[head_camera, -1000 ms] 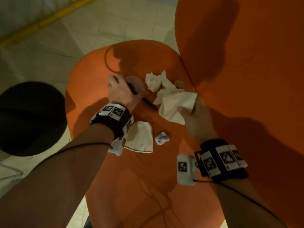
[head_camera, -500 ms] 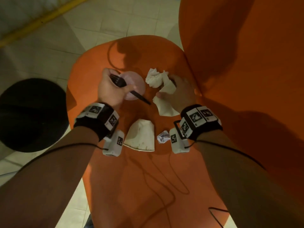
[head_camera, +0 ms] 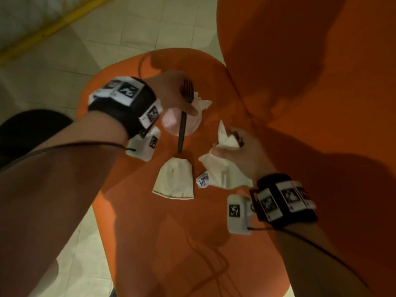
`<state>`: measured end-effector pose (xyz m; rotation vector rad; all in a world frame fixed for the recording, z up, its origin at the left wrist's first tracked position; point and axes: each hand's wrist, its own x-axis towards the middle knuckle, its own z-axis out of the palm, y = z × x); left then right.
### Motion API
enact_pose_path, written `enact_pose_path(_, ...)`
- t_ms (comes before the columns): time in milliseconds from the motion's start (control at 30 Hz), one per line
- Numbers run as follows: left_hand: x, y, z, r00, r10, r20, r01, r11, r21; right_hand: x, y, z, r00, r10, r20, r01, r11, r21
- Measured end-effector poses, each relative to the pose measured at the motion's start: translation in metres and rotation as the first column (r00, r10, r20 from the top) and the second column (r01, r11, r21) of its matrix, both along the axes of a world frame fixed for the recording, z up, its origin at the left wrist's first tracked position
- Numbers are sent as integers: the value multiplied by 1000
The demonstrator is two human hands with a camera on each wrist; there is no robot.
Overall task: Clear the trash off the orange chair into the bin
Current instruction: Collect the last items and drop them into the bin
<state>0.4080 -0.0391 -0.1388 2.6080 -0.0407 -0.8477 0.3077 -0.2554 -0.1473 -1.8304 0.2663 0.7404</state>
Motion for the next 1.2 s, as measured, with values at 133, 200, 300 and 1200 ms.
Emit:
enact_pose_path(133,-1,-24,-33,999,32,35,-34,997,69,-32,-6,1,971,238,-34,-239,971,-31)
enact_pose_path(200,-4,-33,-39,997,18,69,-26,994,104,-44,1,-10,925,381,15,-377,920,-103)
enact_pose_path(300,-13,-44,-43,992,39,122,-55,989,138,-53,10,-25,871,490,32,-476,859,-191)
enact_pose_path(1200,-180,-32,-51,817,559,-141,-566,825,-5,-94,5,-27,953,300,-38,-301,930,-210)
